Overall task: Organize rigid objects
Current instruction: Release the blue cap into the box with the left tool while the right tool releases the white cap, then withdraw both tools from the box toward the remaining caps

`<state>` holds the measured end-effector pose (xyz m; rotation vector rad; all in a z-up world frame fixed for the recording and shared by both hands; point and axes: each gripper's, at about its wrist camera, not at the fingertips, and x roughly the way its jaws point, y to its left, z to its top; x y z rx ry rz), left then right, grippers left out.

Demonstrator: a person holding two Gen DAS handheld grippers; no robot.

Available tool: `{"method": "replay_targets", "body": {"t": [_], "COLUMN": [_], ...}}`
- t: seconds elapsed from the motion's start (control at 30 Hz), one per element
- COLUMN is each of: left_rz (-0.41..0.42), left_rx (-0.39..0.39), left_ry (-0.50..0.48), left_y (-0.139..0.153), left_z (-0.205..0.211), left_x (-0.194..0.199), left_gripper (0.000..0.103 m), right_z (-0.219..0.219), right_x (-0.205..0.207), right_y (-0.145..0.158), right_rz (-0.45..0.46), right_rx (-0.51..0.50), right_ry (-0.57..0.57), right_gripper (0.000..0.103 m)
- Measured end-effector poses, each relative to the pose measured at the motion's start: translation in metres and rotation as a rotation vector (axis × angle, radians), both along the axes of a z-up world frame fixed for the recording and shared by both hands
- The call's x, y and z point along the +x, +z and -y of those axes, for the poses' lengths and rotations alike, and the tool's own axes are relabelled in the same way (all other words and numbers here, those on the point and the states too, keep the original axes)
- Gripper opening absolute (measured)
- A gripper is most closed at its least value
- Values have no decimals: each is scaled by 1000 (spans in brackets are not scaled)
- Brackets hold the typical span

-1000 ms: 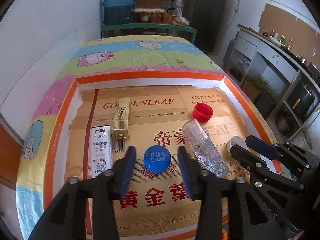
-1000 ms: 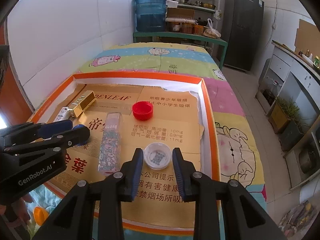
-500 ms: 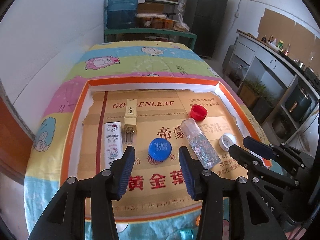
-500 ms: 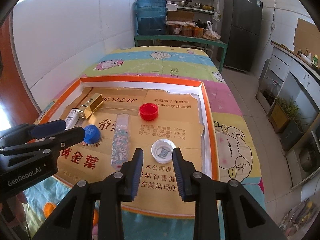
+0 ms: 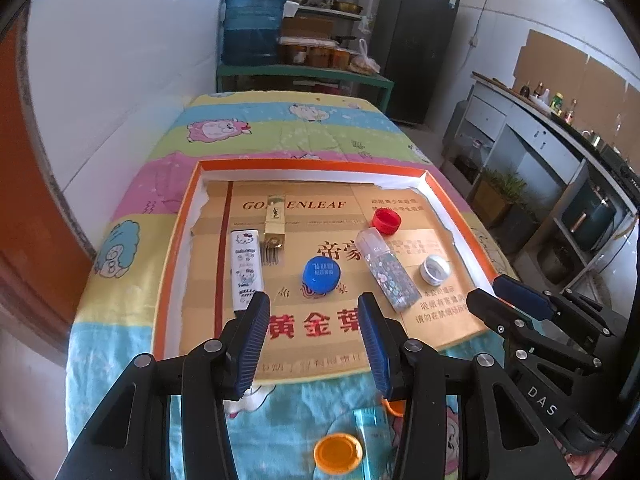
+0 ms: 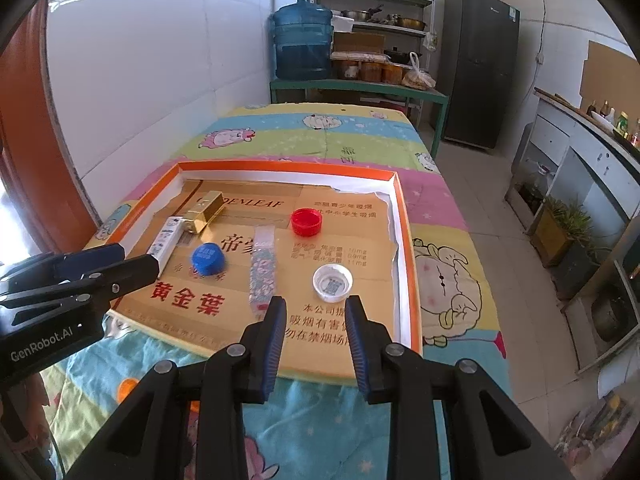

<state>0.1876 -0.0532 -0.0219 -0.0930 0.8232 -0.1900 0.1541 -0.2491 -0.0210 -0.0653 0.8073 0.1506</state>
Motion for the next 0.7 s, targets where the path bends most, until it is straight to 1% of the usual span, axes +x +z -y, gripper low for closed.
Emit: {"method": "replay_targets", "body": {"t": [0.37,0.7], "left_rz": [8,15], "left_rx": [-18,-17], "left_ry": [13,11], "left_y": [10,14], "left_z": [-15,-24], "left_x": [-34,-60], "left_gripper": [47,47], "right_z": [-6,-12], "right_x": [-29,-55], "right_y": [12,13], "right_rz": [12,5], "right_rx": [-4,-2], "right_ry": [4,12], "right_gripper": [30,30]}}
